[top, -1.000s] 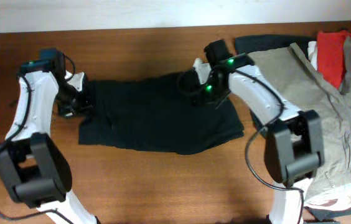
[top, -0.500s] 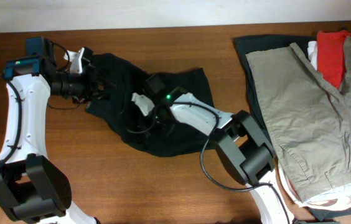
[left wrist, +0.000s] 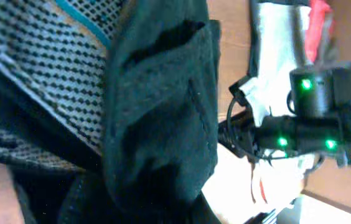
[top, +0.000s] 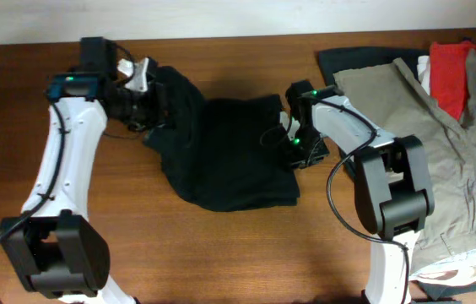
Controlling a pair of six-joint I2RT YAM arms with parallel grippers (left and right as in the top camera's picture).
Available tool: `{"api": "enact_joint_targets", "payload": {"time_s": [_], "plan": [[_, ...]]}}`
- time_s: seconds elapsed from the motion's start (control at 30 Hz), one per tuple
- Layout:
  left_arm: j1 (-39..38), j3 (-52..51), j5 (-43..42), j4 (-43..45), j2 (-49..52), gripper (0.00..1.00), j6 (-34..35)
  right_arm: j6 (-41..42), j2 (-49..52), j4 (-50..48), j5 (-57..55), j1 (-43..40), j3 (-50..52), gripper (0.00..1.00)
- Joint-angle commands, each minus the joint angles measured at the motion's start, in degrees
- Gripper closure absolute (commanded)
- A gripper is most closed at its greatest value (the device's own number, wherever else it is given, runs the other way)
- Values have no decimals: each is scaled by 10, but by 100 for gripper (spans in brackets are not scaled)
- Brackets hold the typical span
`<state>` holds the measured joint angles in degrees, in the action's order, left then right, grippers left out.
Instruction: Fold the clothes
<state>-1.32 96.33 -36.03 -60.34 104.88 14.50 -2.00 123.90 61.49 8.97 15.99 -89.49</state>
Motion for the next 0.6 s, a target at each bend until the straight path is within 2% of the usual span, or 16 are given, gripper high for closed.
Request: {"api": "enact_joint_targets", "payload": {"time_s": [0.0, 0.07, 0.2, 0.23, 0.3, 0.4, 0.47, 0.53, 0.57], "plan": [[-62, 13, 87, 15, -17, 99, 120, -2, -2, -2, 9, 24, 12, 62], [-117, 12, 151, 39, -16, 99, 159, 21, -2, -1, 11, 28, 12, 63], [-176, 12, 161, 95, 1, 99, 176, 25, -2, 15, 11, 28, 12, 63], [-186, 12, 163, 105, 13, 96, 181, 25, -2, 16, 11, 28, 12, 63], [-196, 12, 153, 128, 25, 55, 180, 25, -2, 24, 6, 25, 11, 59], [-181, 18, 114, 169, 24, 50, 118, 38, -6, 92, -59, -28, -69, 54], [-130, 21, 149, 171, 25, 45, 94, 49, -6, 185, -96, -102, -216, 53], [-95, 21, 220, 171, 29, 35, 94, 49, -6, 228, -28, -135, -325, 51], [-82, 21, 245, 176, 42, 30, 80, -8, -6, 234, 95, -137, -369, 48]]}}
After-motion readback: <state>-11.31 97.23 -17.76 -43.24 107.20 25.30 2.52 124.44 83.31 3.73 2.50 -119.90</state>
